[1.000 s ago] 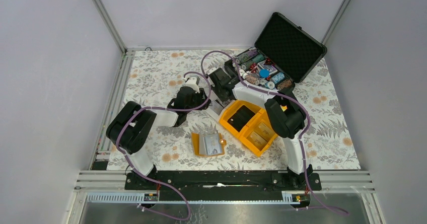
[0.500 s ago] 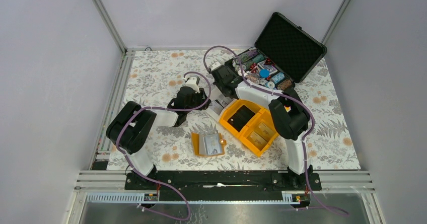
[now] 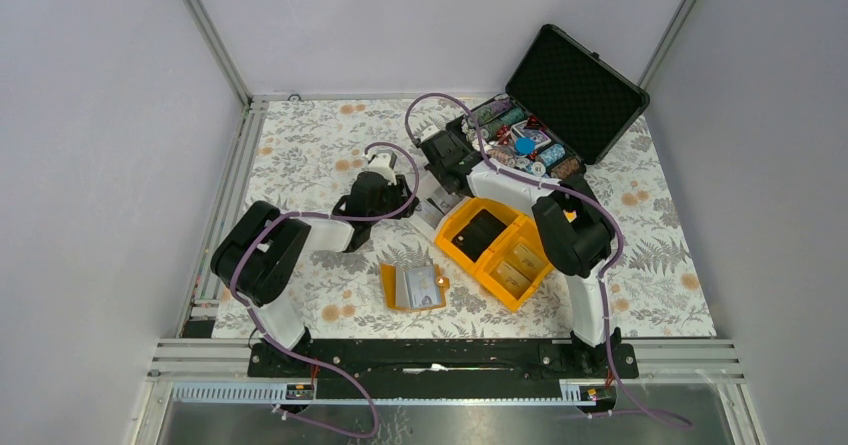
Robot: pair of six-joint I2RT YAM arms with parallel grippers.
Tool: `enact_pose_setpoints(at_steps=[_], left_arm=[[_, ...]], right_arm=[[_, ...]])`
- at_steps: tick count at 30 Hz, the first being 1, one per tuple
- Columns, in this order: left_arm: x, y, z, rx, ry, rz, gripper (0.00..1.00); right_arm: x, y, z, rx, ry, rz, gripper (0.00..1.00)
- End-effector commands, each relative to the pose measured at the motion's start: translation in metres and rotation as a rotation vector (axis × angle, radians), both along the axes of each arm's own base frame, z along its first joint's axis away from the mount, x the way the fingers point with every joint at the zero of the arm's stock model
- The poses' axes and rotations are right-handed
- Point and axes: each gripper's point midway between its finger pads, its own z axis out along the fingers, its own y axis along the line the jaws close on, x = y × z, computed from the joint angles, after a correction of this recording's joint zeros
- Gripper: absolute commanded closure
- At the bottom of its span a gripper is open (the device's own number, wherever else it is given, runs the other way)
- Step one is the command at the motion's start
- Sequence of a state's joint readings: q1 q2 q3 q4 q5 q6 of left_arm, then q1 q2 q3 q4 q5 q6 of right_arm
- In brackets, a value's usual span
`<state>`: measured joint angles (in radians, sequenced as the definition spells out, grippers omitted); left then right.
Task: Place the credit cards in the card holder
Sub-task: Pick up the credit card from the storage box.
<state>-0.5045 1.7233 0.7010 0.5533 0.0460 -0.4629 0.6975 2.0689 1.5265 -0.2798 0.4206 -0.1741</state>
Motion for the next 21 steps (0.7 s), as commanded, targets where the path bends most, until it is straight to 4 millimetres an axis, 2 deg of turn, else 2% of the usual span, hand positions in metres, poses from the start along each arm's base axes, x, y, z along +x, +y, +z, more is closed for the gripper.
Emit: enact_pose_setpoints(at_steps=[1,6,9,10,16,21], left_arm=[[0.009,-0.005,0.026,-0.084,-0.036,0.037,0.67],[0.006,-0.004,0.041,-0.094,-0.054,0.037,0.67],[0.004,-0.003,0.058,-0.109,-0.078,0.035,0.57],[0.003,-0.002,0.064,-0.113,-0.086,0.034,0.52],[-0.008,0.003,0.099,-0.152,-0.121,0.039,0.34],[-0.022,0.007,0.121,-0.186,-0.128,0.037,0.24]], right_arm=[[0.008,0.004,0.018,0.038,-0.018,-0.017,0.98],[0.009,0.009,0.060,0.103,-0.060,-0.016,1.00],[0.006,0.014,0.080,0.165,-0.077,-0.005,1.00],[0.004,0.016,0.083,0.187,-0.076,-0.001,1.00],[-0.006,0.020,0.084,0.290,-0.044,0.008,1.00],[-0.016,0.020,0.099,0.420,-0.058,0.018,1.00]])
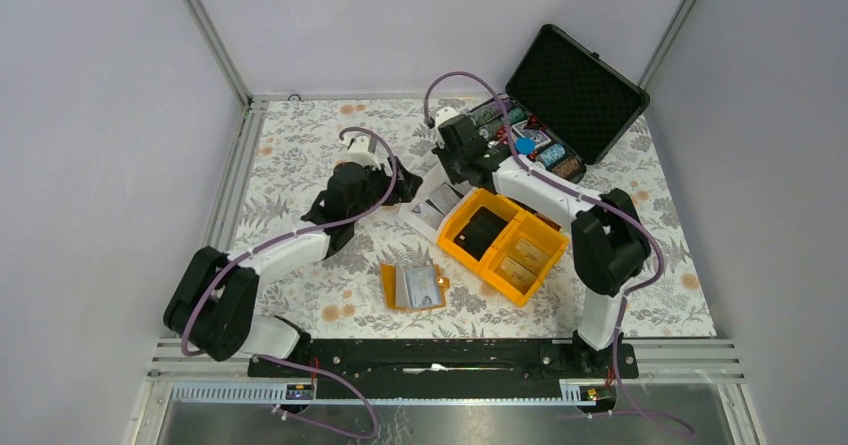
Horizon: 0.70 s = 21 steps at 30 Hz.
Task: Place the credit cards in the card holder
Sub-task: Pick up the credit card from the storage box.
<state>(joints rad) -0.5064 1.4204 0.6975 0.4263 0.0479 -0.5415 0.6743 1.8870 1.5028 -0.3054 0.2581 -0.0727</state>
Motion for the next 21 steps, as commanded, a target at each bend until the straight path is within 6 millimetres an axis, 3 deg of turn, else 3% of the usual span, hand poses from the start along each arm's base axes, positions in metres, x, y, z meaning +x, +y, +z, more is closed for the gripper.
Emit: enact_pose_setpoints(at_steps=[1,7,13,21], left_arm=[[-0.012,0.004,0.024,-0.052,-0.014,0.003,0.23],[-0.037,-0.015,0.038,-0.166,0.024,-0.142,0.17],[-0.053,-0.021,0.053,-0.317,0.034,-0.256,0.13],[-0.068,-0.025,0.076,-0.374,-0.002,-0.347,0.09]], right_arm=[[-0.004,0.007,0.038,0.209,-0.051,0.004,1.00],[-0.028,0.015,0.052,0.442,-0.040,0.033,1.00],[-0.052,0.016,0.087,0.698,-0.081,0.086,1.00],[-0.091,0.018,0.126,0.923,-0.067,0.215,1.00]])
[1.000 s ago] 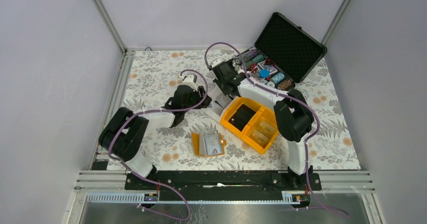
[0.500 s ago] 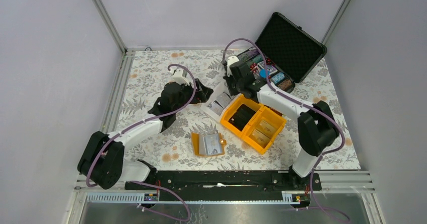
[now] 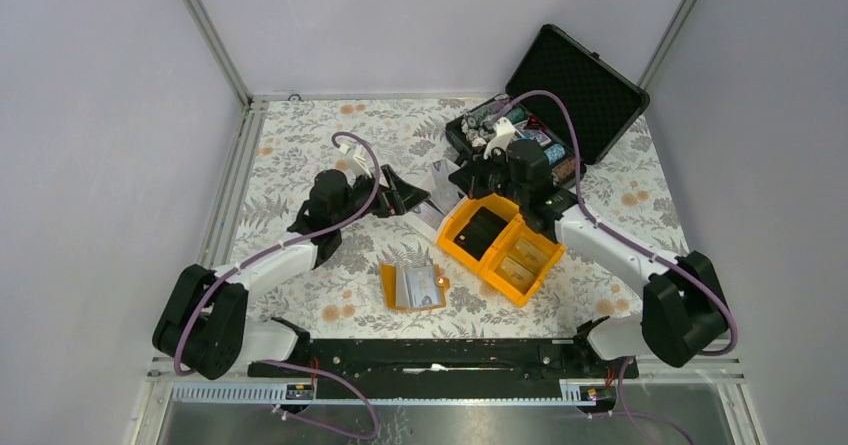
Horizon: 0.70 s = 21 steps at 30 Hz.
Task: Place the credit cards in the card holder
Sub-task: Pick up the credit card from the storage box.
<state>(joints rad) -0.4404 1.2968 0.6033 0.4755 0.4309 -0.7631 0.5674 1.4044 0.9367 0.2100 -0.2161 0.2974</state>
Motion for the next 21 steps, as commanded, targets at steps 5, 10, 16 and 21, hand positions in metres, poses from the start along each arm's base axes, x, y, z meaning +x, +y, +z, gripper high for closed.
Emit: enact_pose_setpoints(at_steps=[5,10,16,21], left_arm=[[-0.031,-0.013,0.074,-0.188,-0.172,-0.171,0.08],[-0.038,-0.015,0.078,-0.181,-0.181,-0.216,0.07],[-0.052,-0.024,0.090,-0.219,-0.205,-0.309,0.25],[-0.057,-0.031,0.088,-0.224,-0.198,-0.333,0.51]], right_arm=[[-0.037,0.017,0.081,0.329,-0.083,0.187,1.00],[-0.048,0.021,0.095,0.390,-0.074,0.240,1.00],[-0.055,0.026,0.098,0.424,-0.040,0.298,1.00],[-0.056,0.027,0.093,0.428,-0.012,0.312,1.00]])
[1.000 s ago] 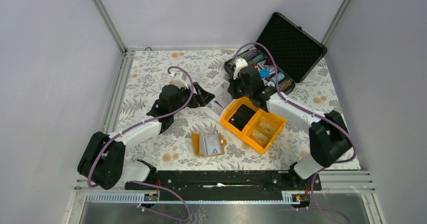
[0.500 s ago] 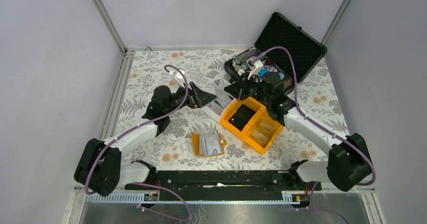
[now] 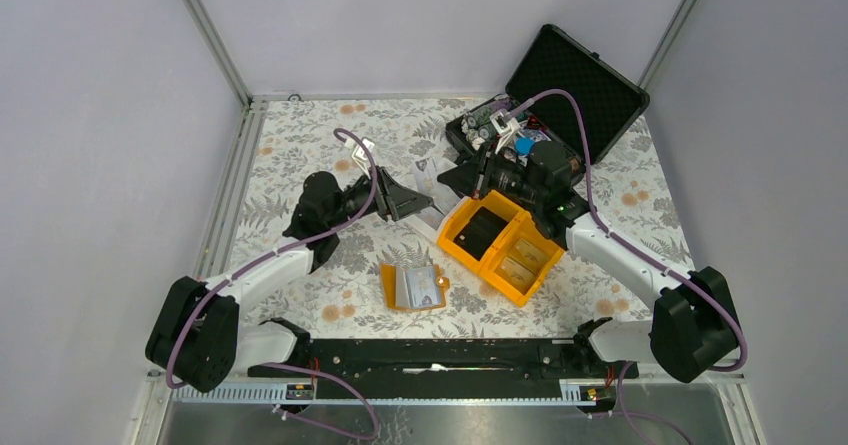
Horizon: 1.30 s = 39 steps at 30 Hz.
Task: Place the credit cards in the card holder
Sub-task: Pick up the credit card from the storage box.
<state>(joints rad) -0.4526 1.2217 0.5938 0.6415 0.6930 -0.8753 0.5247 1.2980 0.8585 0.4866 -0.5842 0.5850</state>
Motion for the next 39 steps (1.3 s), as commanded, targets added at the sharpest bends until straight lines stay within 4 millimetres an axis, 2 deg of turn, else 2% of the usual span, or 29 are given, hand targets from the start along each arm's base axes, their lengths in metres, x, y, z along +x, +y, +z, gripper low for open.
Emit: enact_pose_setpoints(at_steps=[1,4,5,8,9,10,14,15,18,22,28,32,39], left_arm=[[-0.007,-0.009,0.026,-0.055,-0.096,-0.065,0.53],[-0.007,-0.012,0.028,-0.077,-0.093,-0.072,0.59],[-0.007,-0.013,0.029,-0.083,-0.092,-0.075,0.64],[-0.004,-0.014,0.029,-0.091,-0.086,-0.068,0.90],[-0.002,-0.014,0.027,-0.088,-0.079,-0.058,0.98],[-0.001,-0.013,0.026,-0.085,-0.075,-0.050,1.00],[-0.001,-0.012,0.022,-0.095,-0.074,-0.039,1.00],[-0.002,-0.012,0.023,-0.100,-0.076,-0.042,1.00],[-0.003,-0.012,0.023,-0.102,-0.078,-0.045,1.00],[0.001,-0.009,0.025,-0.101,-0.079,-0.016,1.00],[0.004,-0.009,0.021,-0.068,-0.074,-0.006,1.00],[0.005,-0.009,0.013,-0.043,-0.056,-0.008,1.00],[0.004,-0.011,0.006,-0.023,-0.039,-0.019,1.00]], right_arm=[[-0.005,0.002,0.014,0.045,-0.028,0.046,1.00],[-0.004,0.002,0.008,0.031,-0.012,0.043,1.00],[-0.004,0.001,0.006,0.023,-0.011,0.039,1.00],[0.002,-0.003,-0.002,-0.019,-0.010,-0.001,1.00],[0.005,-0.006,-0.006,-0.036,-0.009,-0.020,0.97],[0.008,-0.009,-0.008,-0.050,-0.006,-0.041,0.89],[0.015,-0.021,-0.016,-0.062,0.007,-0.081,0.55],[0.015,-0.024,-0.017,-0.062,0.009,-0.084,0.50],[0.012,-0.028,-0.017,-0.064,-0.001,-0.076,0.43],[0.003,-0.035,-0.014,-0.058,-0.022,-0.057,0.40],[-0.005,-0.028,-0.015,-0.056,-0.028,0.024,0.39],[0.005,-0.023,-0.012,-0.034,-0.031,0.008,0.35],[0.026,-0.010,-0.006,-0.025,-0.046,0.001,0.34]])
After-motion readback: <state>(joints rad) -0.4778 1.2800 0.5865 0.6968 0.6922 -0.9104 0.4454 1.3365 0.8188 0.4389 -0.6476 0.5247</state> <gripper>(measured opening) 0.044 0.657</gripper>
